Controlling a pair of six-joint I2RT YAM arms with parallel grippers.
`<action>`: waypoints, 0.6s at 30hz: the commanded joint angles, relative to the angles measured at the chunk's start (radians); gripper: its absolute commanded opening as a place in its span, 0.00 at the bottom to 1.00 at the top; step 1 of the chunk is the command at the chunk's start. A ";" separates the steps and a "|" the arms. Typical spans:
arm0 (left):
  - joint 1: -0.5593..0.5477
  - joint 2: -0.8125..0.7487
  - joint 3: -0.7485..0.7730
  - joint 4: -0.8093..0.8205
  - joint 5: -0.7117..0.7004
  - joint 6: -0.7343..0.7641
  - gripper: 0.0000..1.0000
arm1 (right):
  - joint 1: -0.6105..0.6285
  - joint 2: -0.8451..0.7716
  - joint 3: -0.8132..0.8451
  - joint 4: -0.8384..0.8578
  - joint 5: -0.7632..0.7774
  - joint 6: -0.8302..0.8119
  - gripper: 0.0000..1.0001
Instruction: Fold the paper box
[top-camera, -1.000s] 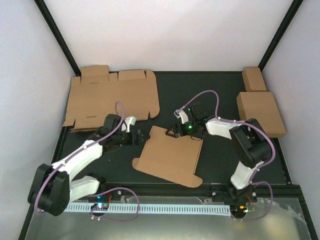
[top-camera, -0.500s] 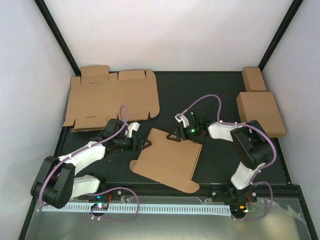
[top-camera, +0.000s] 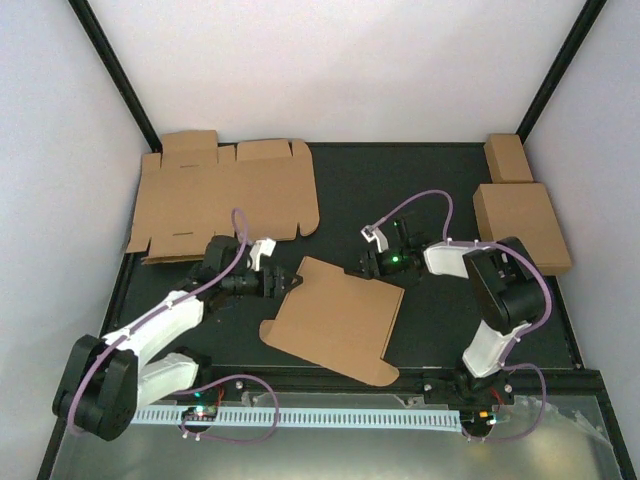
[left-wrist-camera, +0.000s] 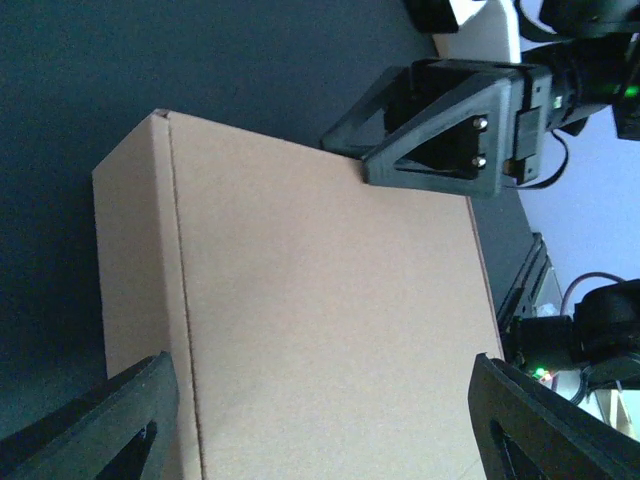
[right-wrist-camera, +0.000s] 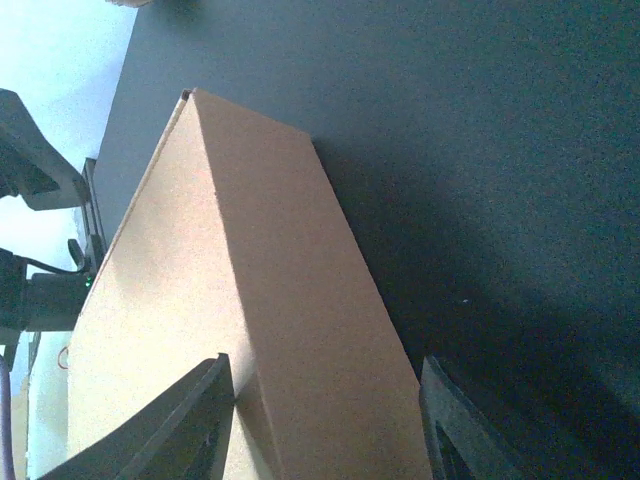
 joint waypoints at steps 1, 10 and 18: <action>-0.008 -0.038 0.014 0.031 0.031 -0.016 0.82 | -0.005 0.014 0.024 -0.020 -0.017 -0.040 0.53; -0.078 -0.110 0.015 0.064 0.073 -0.027 0.83 | -0.005 0.030 0.050 -0.099 0.131 -0.066 0.50; -0.164 -0.200 0.018 0.147 0.092 -0.004 0.86 | -0.033 0.081 0.075 -0.106 0.190 -0.059 0.45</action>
